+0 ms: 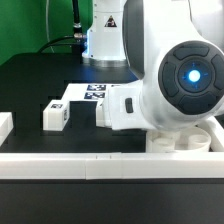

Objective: Assemble stool

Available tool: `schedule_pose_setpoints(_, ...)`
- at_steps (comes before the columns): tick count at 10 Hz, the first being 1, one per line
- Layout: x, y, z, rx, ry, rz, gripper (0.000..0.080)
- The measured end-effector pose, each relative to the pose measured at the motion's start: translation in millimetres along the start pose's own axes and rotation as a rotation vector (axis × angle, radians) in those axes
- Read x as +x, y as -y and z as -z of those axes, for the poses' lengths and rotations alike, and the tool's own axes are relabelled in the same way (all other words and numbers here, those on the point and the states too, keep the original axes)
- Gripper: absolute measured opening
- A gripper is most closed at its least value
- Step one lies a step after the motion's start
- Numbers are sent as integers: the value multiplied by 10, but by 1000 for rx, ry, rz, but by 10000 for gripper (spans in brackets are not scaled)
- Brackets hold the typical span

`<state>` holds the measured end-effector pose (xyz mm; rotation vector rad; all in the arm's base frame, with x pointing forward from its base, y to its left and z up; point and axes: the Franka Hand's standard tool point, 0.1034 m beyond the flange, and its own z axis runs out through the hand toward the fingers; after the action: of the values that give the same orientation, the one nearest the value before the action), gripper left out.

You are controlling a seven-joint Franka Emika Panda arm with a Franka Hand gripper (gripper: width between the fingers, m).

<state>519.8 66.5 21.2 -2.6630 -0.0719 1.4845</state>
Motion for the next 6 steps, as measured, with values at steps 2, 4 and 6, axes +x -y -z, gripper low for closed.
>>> schedule_pose_setpoints(2,-249,94,209,-5,8,16,330)
schedule_pose_setpoints(4,-276,109,289,1,-22,18,330)
schedule_pose_setpoints(6,-229,114,311,1,-49,19,330)
